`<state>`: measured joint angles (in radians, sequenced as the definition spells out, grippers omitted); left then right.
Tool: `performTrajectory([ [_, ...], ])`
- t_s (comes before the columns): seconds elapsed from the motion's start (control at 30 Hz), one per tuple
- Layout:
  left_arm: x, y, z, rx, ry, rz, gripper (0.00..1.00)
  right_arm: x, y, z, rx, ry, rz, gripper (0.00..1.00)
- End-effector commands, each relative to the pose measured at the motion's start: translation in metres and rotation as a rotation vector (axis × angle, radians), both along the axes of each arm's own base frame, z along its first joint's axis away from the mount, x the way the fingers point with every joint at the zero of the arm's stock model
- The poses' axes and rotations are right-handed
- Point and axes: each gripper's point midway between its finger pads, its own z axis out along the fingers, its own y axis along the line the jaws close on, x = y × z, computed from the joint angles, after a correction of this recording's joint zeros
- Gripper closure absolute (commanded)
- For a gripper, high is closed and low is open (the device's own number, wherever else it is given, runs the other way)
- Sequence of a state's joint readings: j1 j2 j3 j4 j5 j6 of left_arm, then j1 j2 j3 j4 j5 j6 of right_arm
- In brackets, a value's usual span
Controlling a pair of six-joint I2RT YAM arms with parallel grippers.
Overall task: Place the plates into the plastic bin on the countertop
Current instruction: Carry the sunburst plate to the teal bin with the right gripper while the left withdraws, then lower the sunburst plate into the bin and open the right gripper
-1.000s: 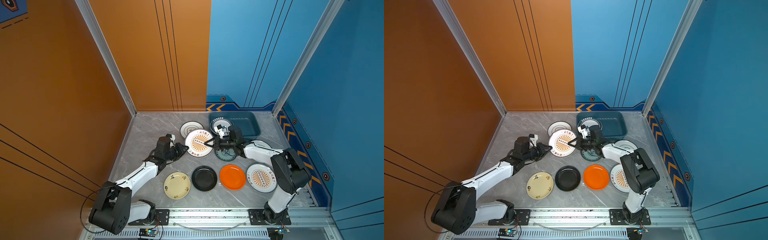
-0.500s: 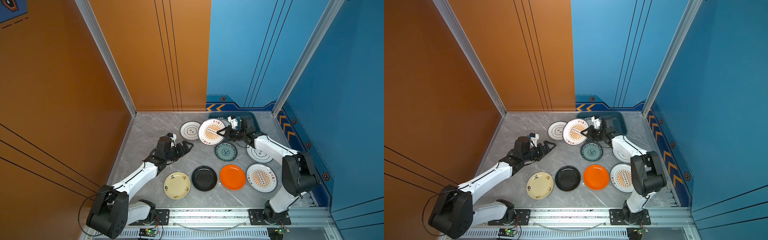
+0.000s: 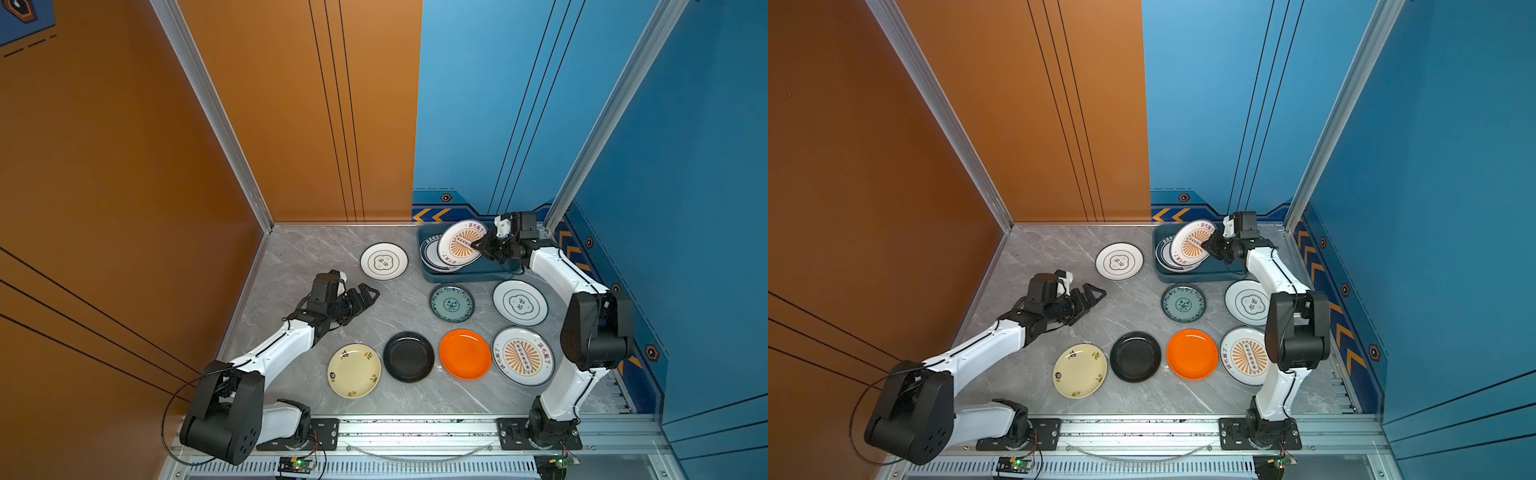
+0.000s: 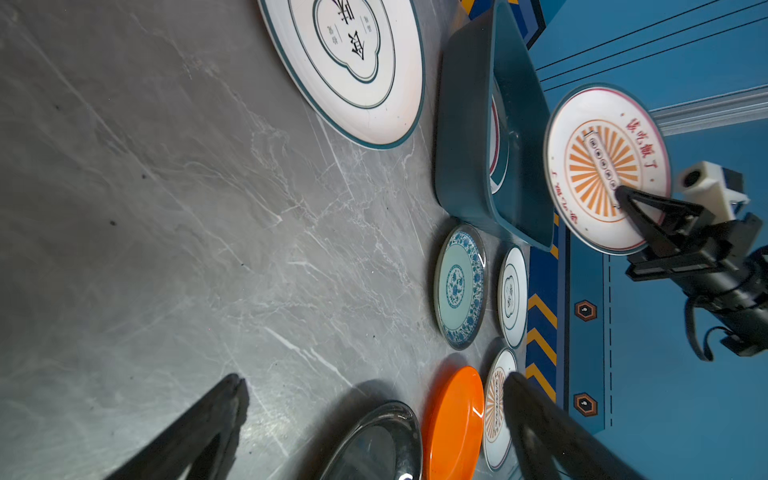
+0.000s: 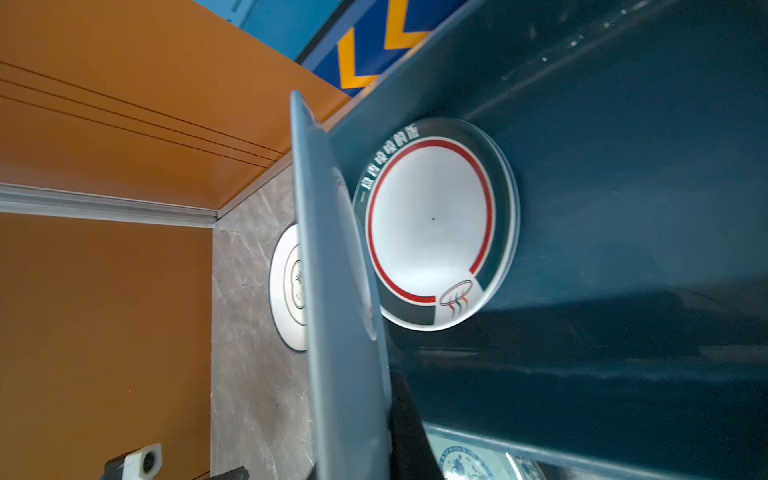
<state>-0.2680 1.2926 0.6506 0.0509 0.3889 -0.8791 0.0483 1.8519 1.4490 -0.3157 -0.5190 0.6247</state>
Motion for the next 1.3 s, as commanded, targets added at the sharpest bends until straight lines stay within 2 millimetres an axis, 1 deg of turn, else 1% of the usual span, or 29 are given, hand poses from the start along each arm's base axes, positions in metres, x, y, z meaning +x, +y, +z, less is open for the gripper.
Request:
performTrajectory([
  [0.0, 0.003, 0.004, 0.001, 0.018, 0.000, 0.001, 0.02, 0.010, -0.008, -0.009, -0.027, 0.026, -0.017, 1.00],
  [0.13, 0.002, 0.010, 0.000, 0.020, 0.005, 0.019, 0.02, 0.020, -0.010, -0.030, -0.033, 0.071, -0.023, 1.00],
  [0.27, 0.002, 0.016, 0.000, 0.018, 0.005, 0.034, 0.02, 0.027, -0.008, -0.045, -0.026, 0.095, -0.025, 1.00],
  [0.4, 0.002, 0.020, 0.000, 0.013, 0.008, 0.048, 0.02, 0.032, -0.007, -0.053, -0.032, 0.114, -0.028, 1.00],
  [0.43, 0.002, 0.021, 0.000, 0.011, 0.008, 0.048, 0.02, 0.033, -0.006, -0.052, -0.035, 0.114, -0.028, 1.00],
  [0.47, 0.002, 0.021, 0.000, 0.009, 0.009, 0.050, 0.02, 0.035, -0.006, -0.065, -0.041, 0.142, -0.028, 1.00],
  [0.53, 0.004, 0.022, 0.000, 0.005, 0.009, 0.050, 0.02, 0.035, -0.005, -0.072, -0.047, 0.160, -0.027, 1.00],
  [0.63, 0.004, 0.023, 0.000, 0.002, 0.009, 0.052, 0.02, 0.037, -0.005, -0.079, -0.060, 0.181, -0.027, 0.92],
  [0.77, 0.005, 0.024, -0.001, 0.001, 0.010, 0.052, 0.02, 0.037, -0.005, -0.087, -0.089, 0.204, -0.025, 0.77],
  [0.93, 0.005, 0.025, -0.002, -0.002, 0.016, 0.049, 0.02, 0.035, -0.006, -0.088, -0.150, 0.206, -0.013, 0.65],
  [1.03, 0.005, 0.024, -0.001, -0.008, 0.013, 0.048, 0.02, 0.034, -0.005, -0.088, -0.202, 0.209, 0.001, 0.62],
  [1.2, 0.004, 0.024, -0.003, -0.007, 0.015, 0.048, 0.02, 0.034, -0.002, -0.089, -0.249, 0.212, 0.013, 0.60],
  [1.27, 0.004, 0.025, -0.003, -0.005, 0.016, 0.050, 0.02, 0.032, -0.001, -0.095, -0.270, 0.227, 0.019, 0.59],
])
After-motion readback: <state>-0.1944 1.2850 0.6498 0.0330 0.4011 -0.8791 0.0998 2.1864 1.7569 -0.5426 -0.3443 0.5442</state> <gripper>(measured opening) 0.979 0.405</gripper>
